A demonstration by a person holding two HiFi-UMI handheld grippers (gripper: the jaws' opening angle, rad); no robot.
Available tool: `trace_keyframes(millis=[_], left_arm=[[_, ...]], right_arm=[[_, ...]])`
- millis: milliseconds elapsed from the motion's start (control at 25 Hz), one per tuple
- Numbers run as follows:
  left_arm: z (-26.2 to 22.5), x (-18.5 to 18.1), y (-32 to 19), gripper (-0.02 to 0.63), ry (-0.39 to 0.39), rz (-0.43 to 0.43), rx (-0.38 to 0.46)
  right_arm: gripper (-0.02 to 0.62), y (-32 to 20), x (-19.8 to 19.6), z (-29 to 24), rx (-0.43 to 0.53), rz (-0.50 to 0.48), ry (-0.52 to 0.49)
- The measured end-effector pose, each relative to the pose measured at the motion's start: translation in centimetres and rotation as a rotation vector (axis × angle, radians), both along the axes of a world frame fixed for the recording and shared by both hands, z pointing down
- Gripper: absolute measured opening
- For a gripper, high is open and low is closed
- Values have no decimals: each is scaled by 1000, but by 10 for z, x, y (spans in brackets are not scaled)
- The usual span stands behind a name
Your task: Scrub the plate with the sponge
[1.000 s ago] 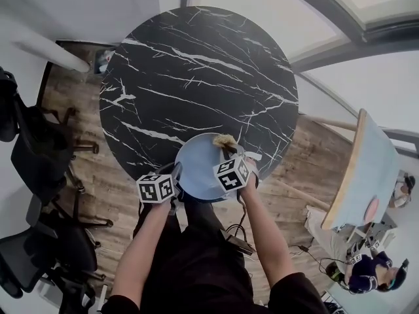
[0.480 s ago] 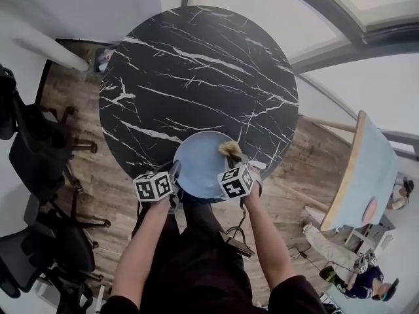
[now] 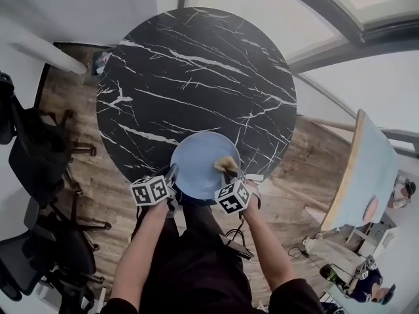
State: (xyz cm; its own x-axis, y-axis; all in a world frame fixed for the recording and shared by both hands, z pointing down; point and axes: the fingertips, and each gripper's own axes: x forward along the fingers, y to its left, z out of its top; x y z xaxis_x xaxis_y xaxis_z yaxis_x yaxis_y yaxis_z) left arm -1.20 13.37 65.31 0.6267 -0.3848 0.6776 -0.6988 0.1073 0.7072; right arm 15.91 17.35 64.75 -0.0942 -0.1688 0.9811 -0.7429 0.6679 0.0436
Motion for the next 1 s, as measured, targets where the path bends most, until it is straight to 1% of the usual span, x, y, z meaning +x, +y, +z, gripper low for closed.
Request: trace_keyframes(millis=[320,480,640,800,1000], left_arm=[[0,-2,1,31,3,-16,-6],[0,-4,2,31,-7,-16,-4],[1,-5,3,30,-8,-22,-6],[1,-7,5,31,-7,-34,-5],[0,-9,8,32,1,-35,-10]], right_arm=[[21,30,-21,2,-84,-59,-54],[21,42,-34,2,-110,-85,-80],[21,51,-48,3,-145,-124,-101],[21,60,-66,3,-188,-147,-143],[21,65,-84,2,-216,-196,-161]])
